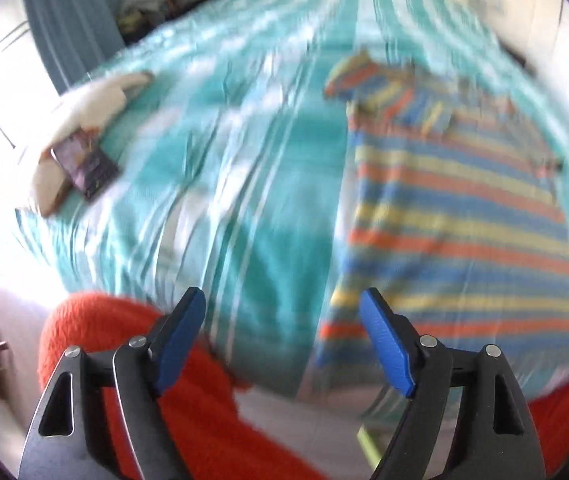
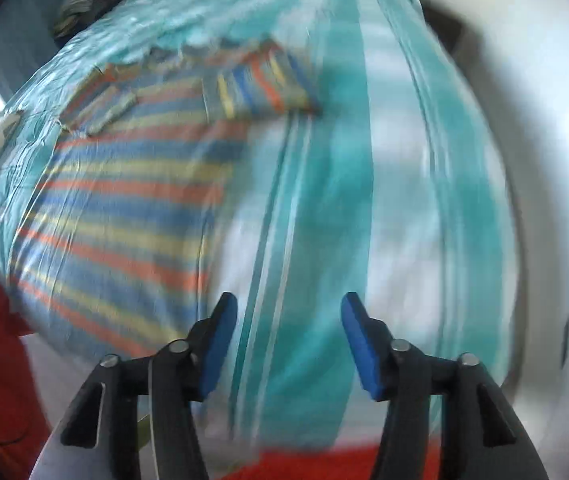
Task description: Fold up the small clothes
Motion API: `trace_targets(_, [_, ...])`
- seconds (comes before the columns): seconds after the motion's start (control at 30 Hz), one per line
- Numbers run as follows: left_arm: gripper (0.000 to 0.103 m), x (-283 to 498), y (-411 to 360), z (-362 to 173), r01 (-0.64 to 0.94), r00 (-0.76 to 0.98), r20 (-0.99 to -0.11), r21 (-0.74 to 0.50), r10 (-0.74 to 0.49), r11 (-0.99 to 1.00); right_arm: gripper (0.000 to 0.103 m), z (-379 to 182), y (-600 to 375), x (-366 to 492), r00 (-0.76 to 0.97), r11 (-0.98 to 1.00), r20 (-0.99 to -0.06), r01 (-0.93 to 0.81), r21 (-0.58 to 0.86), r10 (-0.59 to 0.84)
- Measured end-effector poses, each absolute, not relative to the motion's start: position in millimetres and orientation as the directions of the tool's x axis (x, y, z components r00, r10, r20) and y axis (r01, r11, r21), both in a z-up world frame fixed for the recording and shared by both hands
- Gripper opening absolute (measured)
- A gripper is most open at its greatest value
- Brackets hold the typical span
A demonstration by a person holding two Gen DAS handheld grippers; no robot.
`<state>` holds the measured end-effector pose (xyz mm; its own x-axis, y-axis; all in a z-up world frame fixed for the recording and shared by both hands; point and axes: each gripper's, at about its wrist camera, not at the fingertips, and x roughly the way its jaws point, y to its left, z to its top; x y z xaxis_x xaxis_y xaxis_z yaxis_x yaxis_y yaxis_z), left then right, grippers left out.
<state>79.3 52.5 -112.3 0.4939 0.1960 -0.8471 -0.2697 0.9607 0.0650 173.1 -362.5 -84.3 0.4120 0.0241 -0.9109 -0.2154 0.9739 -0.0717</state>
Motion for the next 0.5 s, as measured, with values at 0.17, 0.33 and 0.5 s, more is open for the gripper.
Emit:
trace_targets(0.17, [0.082,83.6,54.6,-123.4,-0.262,0.528,-0.830,0.041,0.179,0.964,0.063,-86.4,-290.0,275.9,0.495,0.875,-0.854,-0.471,-0.110,0.159])
trace_targets(0.33, [0.082,73.6,62.4,-121.6,-0.272,0.471,-0.866,0.041,0.170,0.962,0.062,-144.2,-231.9,348.1,0.504,0.848,-0.854,-0.502,-0.171,0.126])
trace_targets(0.5, [0.082,71.8,75.0,-127.7,-0.303,0.469,-0.870,0.005,0.154,0.953,0.004,-164.4,-260.0,380.4,0.460,0.906,-0.879,-0.413,-0.087,0.125])
